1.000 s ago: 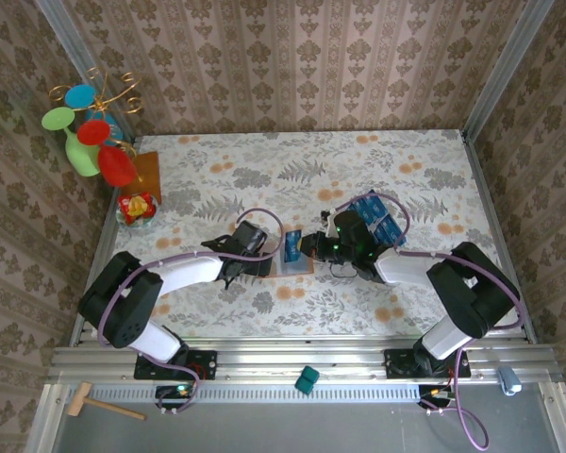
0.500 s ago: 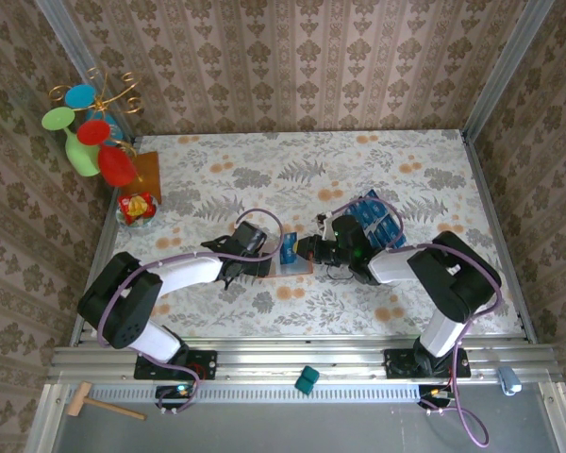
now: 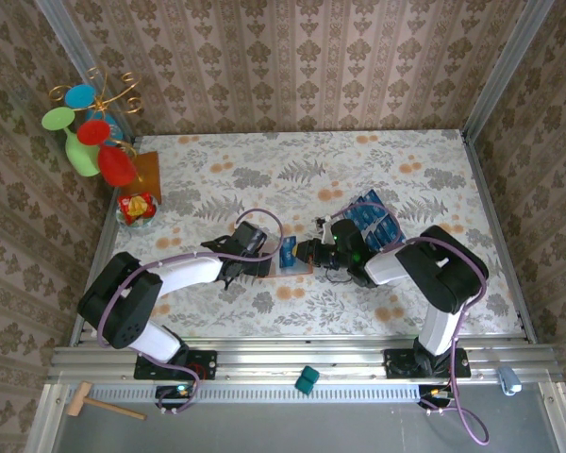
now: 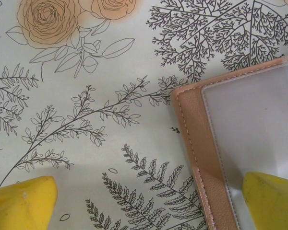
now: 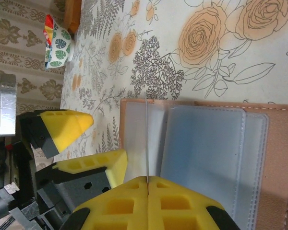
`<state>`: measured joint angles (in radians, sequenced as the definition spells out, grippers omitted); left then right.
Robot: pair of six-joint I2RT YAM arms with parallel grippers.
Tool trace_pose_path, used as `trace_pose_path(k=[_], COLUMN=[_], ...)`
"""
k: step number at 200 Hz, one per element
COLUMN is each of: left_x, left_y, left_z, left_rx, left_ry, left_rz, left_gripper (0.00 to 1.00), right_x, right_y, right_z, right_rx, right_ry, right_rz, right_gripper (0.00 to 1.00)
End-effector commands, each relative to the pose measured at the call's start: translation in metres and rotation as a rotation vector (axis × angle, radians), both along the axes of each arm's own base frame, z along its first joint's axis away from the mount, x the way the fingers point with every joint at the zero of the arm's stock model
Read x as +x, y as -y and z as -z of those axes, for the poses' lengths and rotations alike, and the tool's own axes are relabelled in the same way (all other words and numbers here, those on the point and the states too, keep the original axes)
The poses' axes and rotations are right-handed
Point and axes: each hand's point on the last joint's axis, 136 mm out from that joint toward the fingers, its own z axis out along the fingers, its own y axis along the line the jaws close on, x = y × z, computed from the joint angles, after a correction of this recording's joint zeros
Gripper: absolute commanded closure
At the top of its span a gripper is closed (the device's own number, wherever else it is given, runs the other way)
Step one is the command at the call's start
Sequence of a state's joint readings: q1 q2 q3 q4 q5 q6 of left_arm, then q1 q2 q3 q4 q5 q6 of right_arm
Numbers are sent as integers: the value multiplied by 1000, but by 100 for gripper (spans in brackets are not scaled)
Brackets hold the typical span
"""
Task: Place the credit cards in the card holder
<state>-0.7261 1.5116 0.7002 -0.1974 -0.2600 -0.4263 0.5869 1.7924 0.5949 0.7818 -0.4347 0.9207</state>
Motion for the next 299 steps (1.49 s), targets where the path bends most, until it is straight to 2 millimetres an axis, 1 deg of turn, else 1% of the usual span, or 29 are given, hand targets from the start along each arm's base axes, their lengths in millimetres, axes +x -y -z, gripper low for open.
trace_pose_path(k=[1,35,71,105,137,160,181,230,251,266,299], left_x=[-9,-9,-9,-9,-9,-9,-9,-9,-9,-10,-10], left_y=[-11,-11,-11,-11,-12,-12,-12,-11,-12,-12,-12], left_z=[3,4,4,5,5,4,5,4,5,5,5], left_rx=[41,47,48,53,57,57,59,54,56,54,55], left_ry=[-17,-18,-18,-22,-21,-20,-20,-21,-24,-25,-26], left_rz=[-15,-13,-13,-10,-9,-8,-8,-6,-8,-11,-12], left_gripper=[0,0,0,0,0,0,0,0,0,0,0], right_x=[-2,-1,-1,-5,-8,-7,-6,-3,-2,0,1], right_y=[0,4,19,34,38,38,36,28,26,24,13], right_z=[1,7,14,27,35,35,27,-12,-23,-27,-27], right_rx=[18,24,24,-2,-17,-18,-1,40,47,52,73], right_ry=[20,17,1,-27,-48,-48,-40,29,53,60,54], right_rz=[-13,-6,19,40,46,48,45,5,-8,-12,-41], right_gripper=[100,100,100,100,100,100,100,100,100,100,100])
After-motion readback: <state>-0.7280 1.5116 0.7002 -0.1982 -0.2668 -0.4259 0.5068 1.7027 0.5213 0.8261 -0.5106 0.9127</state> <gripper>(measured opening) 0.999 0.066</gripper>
